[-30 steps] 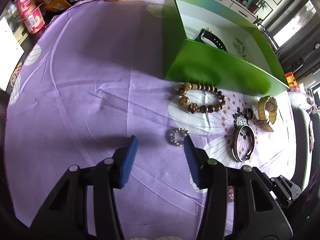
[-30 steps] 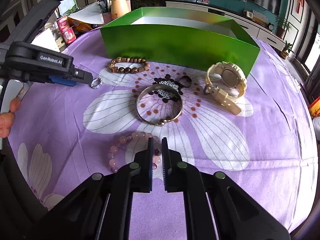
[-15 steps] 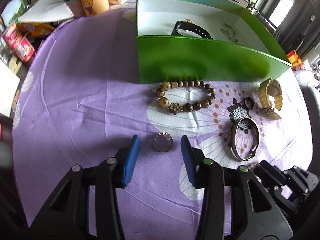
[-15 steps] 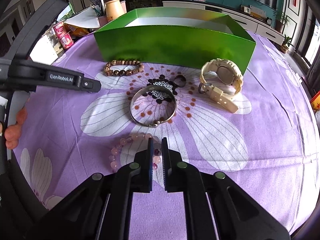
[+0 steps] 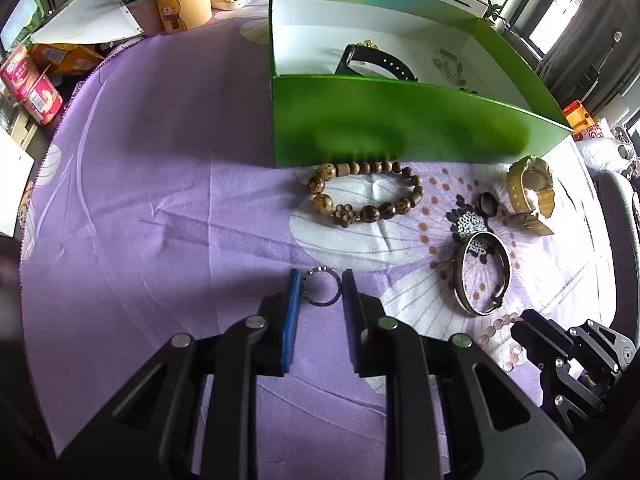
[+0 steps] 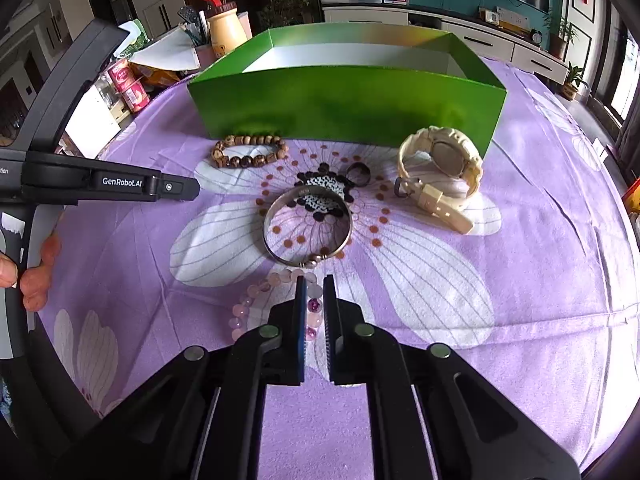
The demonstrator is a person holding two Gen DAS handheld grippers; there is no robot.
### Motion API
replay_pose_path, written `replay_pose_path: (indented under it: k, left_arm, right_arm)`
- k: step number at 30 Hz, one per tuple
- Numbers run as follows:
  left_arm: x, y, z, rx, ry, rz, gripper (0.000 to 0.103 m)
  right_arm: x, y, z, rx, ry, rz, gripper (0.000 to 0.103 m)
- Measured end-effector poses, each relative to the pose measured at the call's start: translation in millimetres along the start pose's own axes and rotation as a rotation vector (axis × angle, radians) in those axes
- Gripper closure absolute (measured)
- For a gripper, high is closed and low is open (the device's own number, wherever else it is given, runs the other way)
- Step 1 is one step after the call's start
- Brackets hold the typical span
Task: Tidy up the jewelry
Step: 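Grasp the silver ring with the left tool while the right tool grasps the pink bead bracelet, then carry the silver ring and pink bead bracelet over the green box with both tools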
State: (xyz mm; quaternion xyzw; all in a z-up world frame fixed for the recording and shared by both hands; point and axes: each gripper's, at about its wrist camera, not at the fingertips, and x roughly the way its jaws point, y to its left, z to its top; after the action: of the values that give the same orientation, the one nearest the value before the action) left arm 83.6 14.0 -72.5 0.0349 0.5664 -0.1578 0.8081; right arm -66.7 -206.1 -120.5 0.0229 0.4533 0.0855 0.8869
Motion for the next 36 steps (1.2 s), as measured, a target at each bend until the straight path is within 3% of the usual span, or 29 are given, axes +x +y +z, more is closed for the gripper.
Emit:
replay_pose_path:
  k: [10,20,36]
  left_arm:
    - [-25.3,-14.9,-5.5,0.022,-0.033,-0.039,0.083]
    - [-41.9,-15.0,3.0,0.018,-0.048,-0.068,0.083]
    - [-81.2,-31.8,53.9,0.051,-0.095,-0.084,0.083]
  right_arm:
    - [-25.8,1.0,13.0,-0.018,-0.073,0.017,0.095]
    - [-59.3,-6.3,39.0,-0.046,-0.153,-0.029,0.096]
    - [-102.4,-46.8,106.3,0.045,-0.247,-0.019,0.096]
